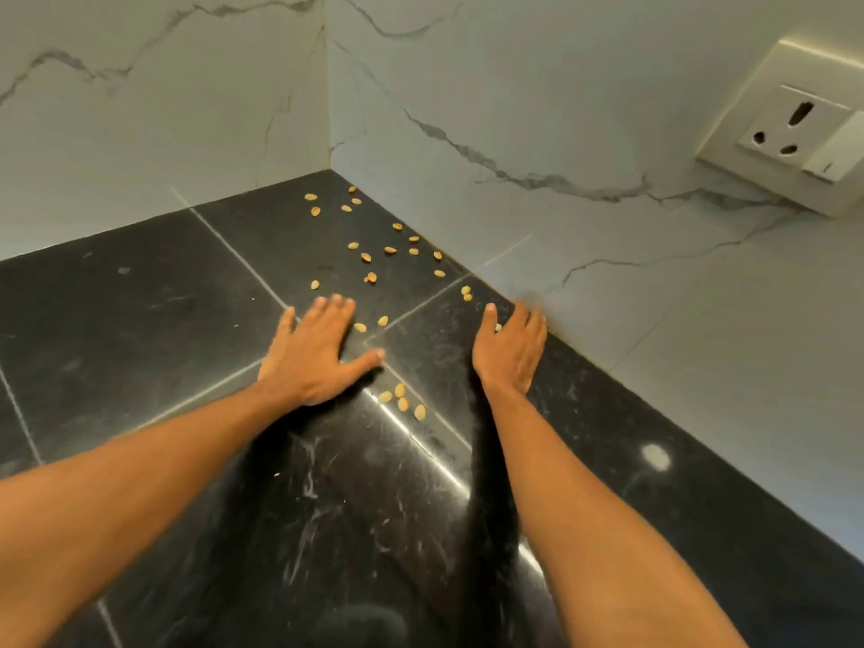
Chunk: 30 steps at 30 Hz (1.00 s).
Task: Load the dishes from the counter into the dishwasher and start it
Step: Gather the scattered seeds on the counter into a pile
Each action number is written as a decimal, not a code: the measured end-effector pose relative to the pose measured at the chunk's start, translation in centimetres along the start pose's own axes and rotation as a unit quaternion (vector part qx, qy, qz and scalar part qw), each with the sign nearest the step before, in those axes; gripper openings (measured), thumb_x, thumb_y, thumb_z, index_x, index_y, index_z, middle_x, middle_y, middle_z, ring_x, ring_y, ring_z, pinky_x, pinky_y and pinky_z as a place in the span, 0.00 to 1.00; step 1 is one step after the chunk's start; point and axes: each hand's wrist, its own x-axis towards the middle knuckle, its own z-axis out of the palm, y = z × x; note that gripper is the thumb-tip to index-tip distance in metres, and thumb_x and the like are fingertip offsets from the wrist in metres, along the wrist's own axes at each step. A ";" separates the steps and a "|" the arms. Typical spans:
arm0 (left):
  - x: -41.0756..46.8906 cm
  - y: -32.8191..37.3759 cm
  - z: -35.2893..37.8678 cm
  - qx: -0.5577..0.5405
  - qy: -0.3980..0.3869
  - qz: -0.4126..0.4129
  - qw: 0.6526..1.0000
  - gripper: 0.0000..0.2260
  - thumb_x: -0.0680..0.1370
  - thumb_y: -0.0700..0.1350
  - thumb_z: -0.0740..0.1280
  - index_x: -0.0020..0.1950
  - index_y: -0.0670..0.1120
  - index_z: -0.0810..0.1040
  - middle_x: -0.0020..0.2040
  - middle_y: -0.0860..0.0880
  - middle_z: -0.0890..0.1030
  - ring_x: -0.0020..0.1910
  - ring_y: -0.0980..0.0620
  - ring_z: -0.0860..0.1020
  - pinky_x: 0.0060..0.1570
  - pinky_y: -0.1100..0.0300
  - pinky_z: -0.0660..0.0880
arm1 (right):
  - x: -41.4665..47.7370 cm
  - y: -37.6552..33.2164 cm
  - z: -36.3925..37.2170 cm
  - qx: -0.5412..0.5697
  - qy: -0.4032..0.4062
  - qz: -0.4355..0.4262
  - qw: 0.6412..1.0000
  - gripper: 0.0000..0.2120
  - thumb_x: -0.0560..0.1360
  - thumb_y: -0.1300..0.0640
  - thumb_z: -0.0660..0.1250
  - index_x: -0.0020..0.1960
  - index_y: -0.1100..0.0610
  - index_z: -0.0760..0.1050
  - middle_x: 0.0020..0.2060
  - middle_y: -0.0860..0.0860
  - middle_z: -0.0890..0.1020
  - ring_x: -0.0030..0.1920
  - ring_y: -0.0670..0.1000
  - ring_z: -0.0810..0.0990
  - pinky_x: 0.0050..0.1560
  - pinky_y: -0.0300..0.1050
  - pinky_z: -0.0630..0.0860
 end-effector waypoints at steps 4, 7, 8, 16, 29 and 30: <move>0.9 -0.4 -0.4 0.019 -0.062 0.171 0.983 0.41 0.76 0.75 0.45 0.81 0.53 0.42 0.81 0.55 0.48 0.79 0.57 0.43 0.78 0.44 0.45 | 3.0 -0.3 1.0 -0.001 -0.059 -0.049 0.997 0.31 0.82 0.38 0.52 0.76 0.59 0.65 0.71 0.58 0.69 0.72 0.58 0.65 0.72 0.55 0.64; 1.9 -0.5 -0.5 0.012 -0.090 0.252 0.963 0.39 0.76 0.73 0.49 0.81 0.55 0.41 0.81 0.56 0.47 0.79 0.58 0.42 0.78 0.51 0.41 | 3.4 -0.5 1.7 -0.009 -0.083 -0.089 0.993 0.32 0.82 0.36 0.50 0.76 0.57 0.64 0.72 0.56 0.70 0.72 0.57 0.65 0.74 0.55 0.63; 2.2 -0.4 -0.3 0.001 -0.093 0.261 0.961 0.39 0.76 0.74 0.50 0.80 0.56 0.41 0.81 0.57 0.46 0.79 0.58 0.42 0.77 0.54 0.40 | 3.6 -0.4 1.9 -0.009 -0.096 -0.108 0.989 0.32 0.82 0.36 0.48 0.76 0.56 0.65 0.72 0.55 0.70 0.72 0.56 0.66 0.74 0.55 0.64; 2.4 -0.5 0.1 -0.018 -0.070 0.224 0.972 0.39 0.77 0.73 0.49 0.81 0.53 0.46 0.81 0.54 0.50 0.79 0.57 0.44 0.78 0.49 0.48 | 4.4 -1.2 2.0 -0.072 -0.193 -0.224 0.953 0.31 0.84 0.40 0.50 0.82 0.54 0.53 0.80 0.51 0.57 0.80 0.51 0.53 0.79 0.50 0.51; 2.9 -1.5 -0.1 -0.206 0.093 0.128 0.966 0.27 0.82 0.61 0.54 0.77 0.49 0.64 0.75 0.48 0.68 0.78 0.49 0.56 0.76 0.40 0.51 | -6.9 -2.5 0.1 0.092 -0.213 -0.226 0.946 0.21 0.84 0.48 0.53 0.73 0.51 0.72 0.70 0.48 0.76 0.72 0.47 0.71 0.75 0.47 0.64; 3.0 -1.6 0.1 -0.205 0.110 0.090 0.968 0.27 0.81 0.60 0.56 0.76 0.48 0.64 0.75 0.46 0.67 0.78 0.47 0.56 0.76 0.41 0.50 | -7.7 -2.5 0.1 0.118 -0.187 -0.188 0.957 0.21 0.84 0.47 0.53 0.72 0.51 0.73 0.69 0.48 0.77 0.71 0.46 0.72 0.73 0.48 0.66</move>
